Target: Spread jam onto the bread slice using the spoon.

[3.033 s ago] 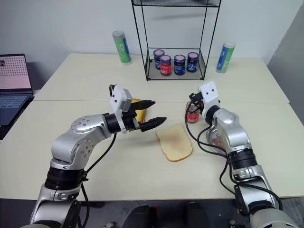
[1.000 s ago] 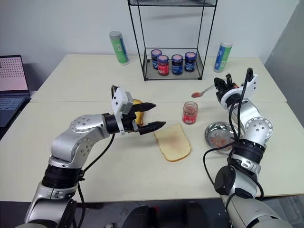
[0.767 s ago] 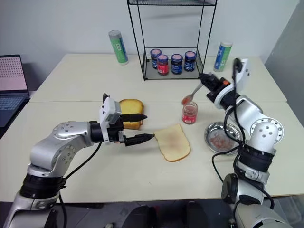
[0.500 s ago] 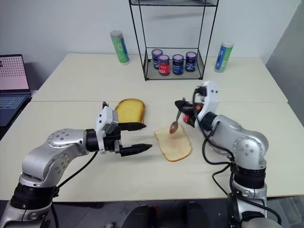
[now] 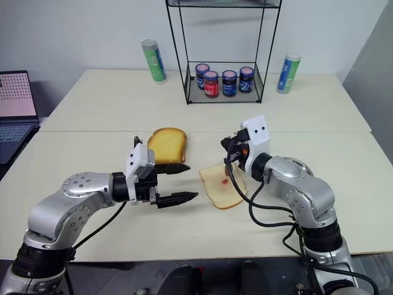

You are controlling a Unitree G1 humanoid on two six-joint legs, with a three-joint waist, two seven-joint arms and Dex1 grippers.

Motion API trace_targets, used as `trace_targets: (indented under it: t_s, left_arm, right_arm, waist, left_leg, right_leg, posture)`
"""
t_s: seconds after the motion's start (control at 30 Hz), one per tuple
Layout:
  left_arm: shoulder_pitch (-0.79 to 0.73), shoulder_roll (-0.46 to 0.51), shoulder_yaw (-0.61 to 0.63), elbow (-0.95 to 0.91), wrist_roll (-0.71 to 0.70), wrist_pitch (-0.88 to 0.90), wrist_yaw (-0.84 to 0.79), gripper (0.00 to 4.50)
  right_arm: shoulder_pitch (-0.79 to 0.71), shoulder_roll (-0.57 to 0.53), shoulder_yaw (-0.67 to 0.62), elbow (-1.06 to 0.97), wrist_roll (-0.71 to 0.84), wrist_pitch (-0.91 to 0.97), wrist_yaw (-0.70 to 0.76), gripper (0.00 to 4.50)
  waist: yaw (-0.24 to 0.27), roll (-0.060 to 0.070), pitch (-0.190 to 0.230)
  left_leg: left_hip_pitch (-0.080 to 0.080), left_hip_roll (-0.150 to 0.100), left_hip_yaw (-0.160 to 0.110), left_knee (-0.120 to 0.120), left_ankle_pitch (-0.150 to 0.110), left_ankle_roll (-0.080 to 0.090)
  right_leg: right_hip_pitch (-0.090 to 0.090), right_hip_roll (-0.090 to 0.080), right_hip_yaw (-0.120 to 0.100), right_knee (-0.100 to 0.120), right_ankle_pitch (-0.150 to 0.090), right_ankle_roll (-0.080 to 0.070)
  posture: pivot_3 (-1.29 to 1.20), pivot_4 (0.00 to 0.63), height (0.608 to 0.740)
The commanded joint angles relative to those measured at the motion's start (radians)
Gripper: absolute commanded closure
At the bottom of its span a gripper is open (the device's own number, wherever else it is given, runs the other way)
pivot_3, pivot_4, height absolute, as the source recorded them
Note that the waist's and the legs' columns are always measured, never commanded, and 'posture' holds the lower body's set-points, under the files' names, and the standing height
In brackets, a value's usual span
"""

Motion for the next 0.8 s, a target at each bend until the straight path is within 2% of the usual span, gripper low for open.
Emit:
trace_targets:
  t_s: [0.03, 0.1, 0.2, 0.43, 0.8]
  left_arm:
    - [0.023, 0.039, 0.003, -0.036, 0.003, -0.022, -0.035, 0.00]
    - [0.045, 0.048, -0.005, -0.037, 0.014, -0.034, -0.044, 0.00]
    - [0.069, 0.050, -0.016, -0.043, 0.025, -0.050, -0.046, 0.00]
    - [0.061, 0.035, -0.013, -0.038, 0.021, -0.054, -0.023, 0.00]
    - [0.034, 0.032, -0.023, -0.007, 0.036, -0.074, -0.032, 0.00]
  right_arm:
    - [-0.030, 0.089, -0.112, 0.025, 0.055, 0.024, -0.068, 4.45]
    - [-0.034, 0.157, -0.184, 0.083, 0.086, 0.054, -0.137, 4.45]
    - [-0.026, 0.196, -0.236, 0.159, 0.071, 0.082, -0.190, 4.45]
    - [0.006, 0.285, -0.374, 0.166, 0.154, 0.216, -0.317, 4.45]
    - [0.046, 0.255, -0.490, 0.098, 0.256, 0.376, -0.376, 4.45]
  waist:
    - [0.001, 0.000, 0.000]
    - [0.001, 0.000, 0.000]
    - [0.002, 0.000, 0.000]
    - [0.003, 0.000, 0.000]
    - [0.004, 0.000, 0.000]
  left_leg:
    - [0.000, 0.000, 0.000, 0.000, 0.000, 0.000]
    - [0.000, 0.000, 0.000, 0.000, 0.000, 0.000]
    - [0.000, 0.000, 0.000, 0.000, 0.000, 0.000]
    - [0.000, -0.001, 0.000, 0.000, 0.000, 0.000]
    - [0.000, -0.001, 0.000, 0.000, 0.000, 0.000]
  right_leg:
    - [0.000, 0.000, 0.000, 0.000, 0.000, 0.000]
    - [0.000, 0.000, 0.000, 0.000, 0.000, 0.000]
    - [0.000, 0.000, 0.000, 0.000, 0.000, 0.000]
    - [0.000, -0.001, 0.000, 0.000, 0.000, 0.000]
    - [0.001, -0.001, 0.000, 0.000, 0.000, 0.000]
  posture:
    - [0.00, 0.150, 0.740]
    - [0.00, 0.150, 0.740]
    - [0.00, 0.150, 0.740]
    - [0.00, 0.150, 0.740]
    - [0.00, 0.150, 0.740]
